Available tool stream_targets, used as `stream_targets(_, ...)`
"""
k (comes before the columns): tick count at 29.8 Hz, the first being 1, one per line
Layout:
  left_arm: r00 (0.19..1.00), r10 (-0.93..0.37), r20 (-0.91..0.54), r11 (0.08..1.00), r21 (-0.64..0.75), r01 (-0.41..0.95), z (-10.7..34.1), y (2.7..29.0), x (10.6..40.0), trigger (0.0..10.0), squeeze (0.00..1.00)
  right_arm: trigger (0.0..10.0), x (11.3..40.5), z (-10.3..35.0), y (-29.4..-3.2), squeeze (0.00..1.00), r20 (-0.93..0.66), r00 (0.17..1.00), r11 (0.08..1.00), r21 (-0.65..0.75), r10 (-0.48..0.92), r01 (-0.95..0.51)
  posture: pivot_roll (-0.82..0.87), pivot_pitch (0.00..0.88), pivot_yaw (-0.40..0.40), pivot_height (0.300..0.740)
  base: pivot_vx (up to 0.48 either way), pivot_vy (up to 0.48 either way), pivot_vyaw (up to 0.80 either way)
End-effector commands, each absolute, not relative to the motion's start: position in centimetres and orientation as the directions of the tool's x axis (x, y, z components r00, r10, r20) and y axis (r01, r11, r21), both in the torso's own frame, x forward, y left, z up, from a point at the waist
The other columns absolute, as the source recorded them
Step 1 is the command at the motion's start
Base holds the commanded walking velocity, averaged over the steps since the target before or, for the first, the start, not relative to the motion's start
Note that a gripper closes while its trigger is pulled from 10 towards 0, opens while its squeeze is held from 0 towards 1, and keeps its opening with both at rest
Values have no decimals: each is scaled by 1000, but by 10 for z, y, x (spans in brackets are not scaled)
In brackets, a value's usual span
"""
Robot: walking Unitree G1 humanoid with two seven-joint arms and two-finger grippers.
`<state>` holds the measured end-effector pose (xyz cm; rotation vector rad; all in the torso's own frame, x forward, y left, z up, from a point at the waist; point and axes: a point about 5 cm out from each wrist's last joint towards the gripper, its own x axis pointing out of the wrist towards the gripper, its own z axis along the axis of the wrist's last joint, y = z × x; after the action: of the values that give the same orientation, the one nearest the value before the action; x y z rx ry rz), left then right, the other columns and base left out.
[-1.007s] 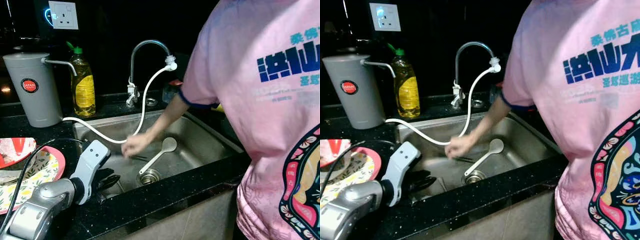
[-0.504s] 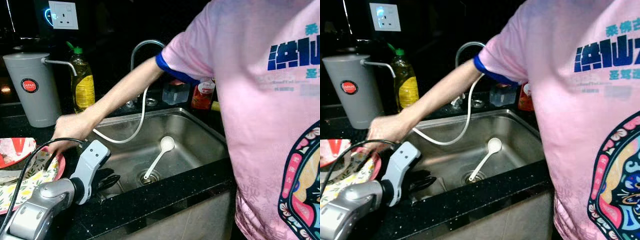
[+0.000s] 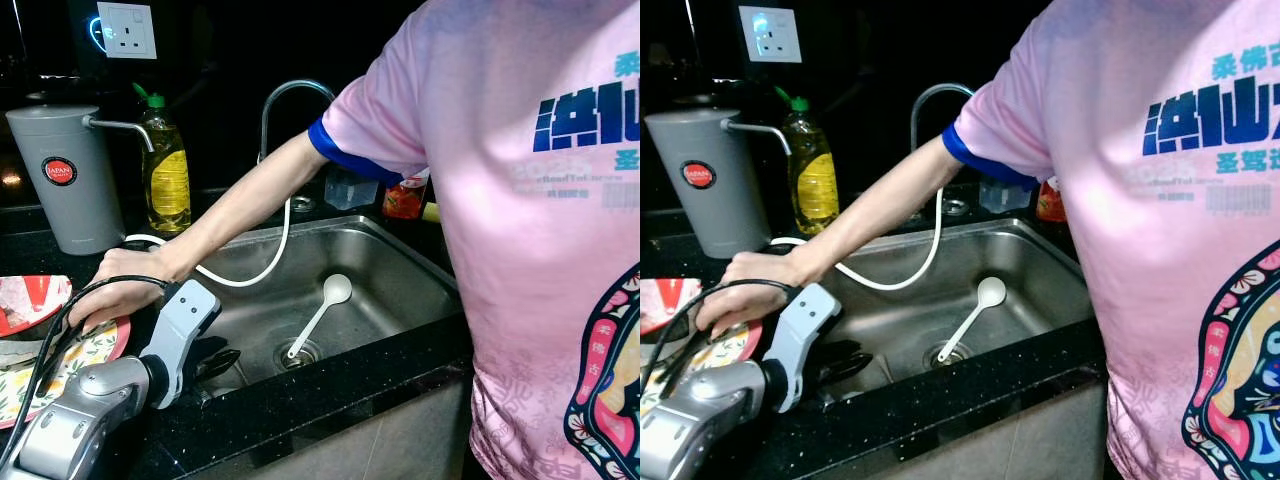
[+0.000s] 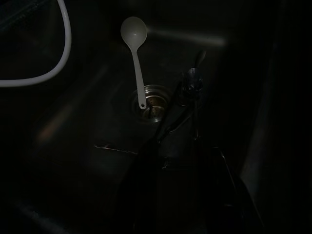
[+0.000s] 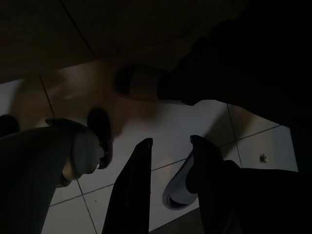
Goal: Kitchen organization
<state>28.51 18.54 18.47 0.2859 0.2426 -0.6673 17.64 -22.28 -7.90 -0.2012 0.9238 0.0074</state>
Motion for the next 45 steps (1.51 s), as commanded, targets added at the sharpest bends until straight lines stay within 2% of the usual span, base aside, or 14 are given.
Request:
stream_targets(1,750,-580,-319,742,173,648,181,181,286,10000,0,10000,171,-81,-226,0,-807,584,979,-180,-91,-96,-34,0,-68,740,0,0,0)
stream_targets(45,735,-592,-330,733,158,661,171,179,287,10000,0,10000,182,-75,-229,0,-790,607,974,-197,-88,-114,-34,0,-64,740,0,0,0)
